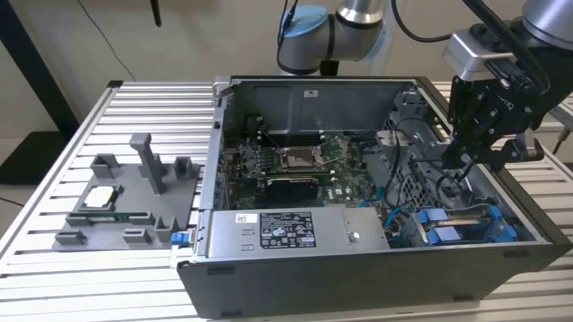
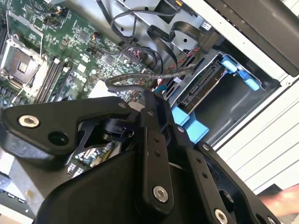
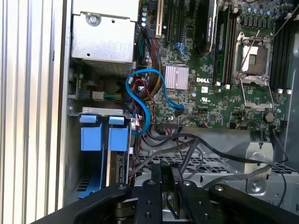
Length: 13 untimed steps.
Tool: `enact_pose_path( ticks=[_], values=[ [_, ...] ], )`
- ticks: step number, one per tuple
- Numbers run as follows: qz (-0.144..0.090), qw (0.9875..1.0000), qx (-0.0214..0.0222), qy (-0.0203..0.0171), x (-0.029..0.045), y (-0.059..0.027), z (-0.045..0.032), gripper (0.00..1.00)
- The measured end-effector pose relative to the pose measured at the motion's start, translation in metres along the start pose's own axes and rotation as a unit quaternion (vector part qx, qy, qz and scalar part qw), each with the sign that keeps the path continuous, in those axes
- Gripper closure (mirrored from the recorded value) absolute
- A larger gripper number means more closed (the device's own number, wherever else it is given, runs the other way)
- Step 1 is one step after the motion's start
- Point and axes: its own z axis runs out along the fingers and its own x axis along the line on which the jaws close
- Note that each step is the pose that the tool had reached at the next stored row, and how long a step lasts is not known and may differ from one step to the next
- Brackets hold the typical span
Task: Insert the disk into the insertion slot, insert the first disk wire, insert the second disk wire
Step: 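Insert the first disk wire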
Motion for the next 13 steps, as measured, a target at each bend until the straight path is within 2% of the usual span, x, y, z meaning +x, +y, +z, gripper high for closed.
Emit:
enact_pose_path(
  ticks=[6,13],
  values=[
    [0.0,1.0,0.0,0.0001,0.0,0.0,0.0001,0.81],
    [0.0,1.0,0.0,0.0004,0.0016,-0.006,0.0075,0.81]
  ],
)
